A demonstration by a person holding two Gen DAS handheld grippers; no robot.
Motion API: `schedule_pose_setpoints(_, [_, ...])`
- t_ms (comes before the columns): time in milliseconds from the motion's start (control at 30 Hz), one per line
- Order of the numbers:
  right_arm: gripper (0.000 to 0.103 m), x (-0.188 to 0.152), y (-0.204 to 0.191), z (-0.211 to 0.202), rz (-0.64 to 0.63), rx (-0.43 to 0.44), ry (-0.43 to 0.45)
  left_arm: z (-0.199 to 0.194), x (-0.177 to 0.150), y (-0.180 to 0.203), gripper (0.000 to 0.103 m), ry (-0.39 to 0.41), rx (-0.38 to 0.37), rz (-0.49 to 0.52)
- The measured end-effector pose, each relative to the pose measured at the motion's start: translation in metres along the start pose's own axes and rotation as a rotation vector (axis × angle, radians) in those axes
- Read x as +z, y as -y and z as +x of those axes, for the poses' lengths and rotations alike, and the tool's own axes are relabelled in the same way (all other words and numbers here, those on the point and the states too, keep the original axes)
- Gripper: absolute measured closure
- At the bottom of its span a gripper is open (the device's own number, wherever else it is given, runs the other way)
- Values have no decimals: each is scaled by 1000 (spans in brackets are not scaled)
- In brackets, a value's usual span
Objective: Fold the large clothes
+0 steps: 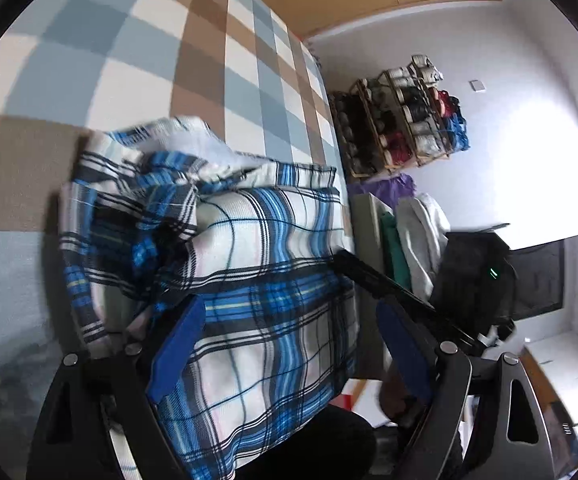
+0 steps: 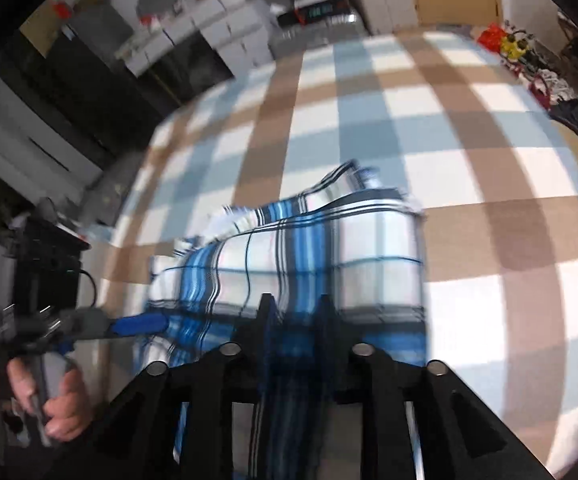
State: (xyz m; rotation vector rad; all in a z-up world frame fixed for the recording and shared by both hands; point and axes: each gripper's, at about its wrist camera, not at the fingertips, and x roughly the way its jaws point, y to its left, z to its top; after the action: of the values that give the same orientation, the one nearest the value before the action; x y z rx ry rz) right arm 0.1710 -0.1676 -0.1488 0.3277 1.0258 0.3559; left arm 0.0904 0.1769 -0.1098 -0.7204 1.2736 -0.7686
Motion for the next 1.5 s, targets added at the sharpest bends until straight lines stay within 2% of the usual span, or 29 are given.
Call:
schedule_pose_setpoints(67, [76,-9,0,-16,-23,22,-1,-1,-4,5,18,17,36,47])
schedule_pose_setpoints(200, [76,-33,-11,-23,-81,41,-73,11,-8,3,18,9,84,62])
schedule_pose_setpoints(300, [76,-57,-13,-3,-101,-10,-149,14,-7,2,18,15,94,61])
schedule_pose_setpoints(367, [77,-72,-8,13,-82,-38,-131,16,-8,2,18,17,94,55])
schedule_pose_setpoints(433, [79,-73,-7,16,-55,-39,-67,18,-8,3,18,22,114,68])
schedule_pose_setpoints(467, [77,-71,-8,15,-38,-39,-78,17,-9,5,18,24,123,75])
schedule_pose_setpoints(567, [70,-66,-7,-2,-14,30,-69,5,-14,16,18,37,159,109])
schedule_pose_setpoints(600, [66,-64,-2,-13,-4,56,-35,-4,-18,18,18,59,184,99])
schedule_pose_setpoints(667, [33,-61,7,-39,7,88,52,-24,-24,20,18,107,252,98])
schedule_pose_setpoints(700, [5,-60,14,-51,12,90,94,-37,-26,19,18,145,313,88])
schedule_pose_setpoints(733, [0,-60,22,-62,18,81,140,-48,-29,15,18,181,336,76])
schedule_pose_setpoints(800, [0,-56,32,-63,12,88,121,-57,-31,5,17,188,342,45])
schedule_pose_setpoints(900, [0,-49,48,-44,39,116,42,-45,-29,-16,17,67,332,-2])
schedule_pose_setpoints(1000, [0,-46,61,-25,65,135,-21,-28,-29,-26,17,-5,402,-32])
schedule_pose_setpoints(1067, [0,-46,67,-15,75,163,-42,-17,-27,-24,17,-39,366,-26])
schedule_pose_setpoints(1200, [1,-48,72,4,94,263,-101,7,-24,-16,17,-116,278,2])
schedule_pose_setpoints(1233, [1,-47,72,9,93,282,-118,12,-23,-15,17,-137,278,5])
schedule_pose_setpoints(1300, [3,-44,74,12,102,355,-124,27,-20,-16,17,-194,331,3])
schedule_pose_setpoints(1367, [11,-42,76,13,118,390,-136,30,-15,-15,16,-195,319,-13])
schedule_pose_setpoints(1433, [38,-42,71,16,87,377,-164,36,-11,-13,16,-214,301,-23])
schedule_pose_setpoints(1500, [39,-44,65,12,52,342,-158,40,-12,-10,17,-220,316,7])
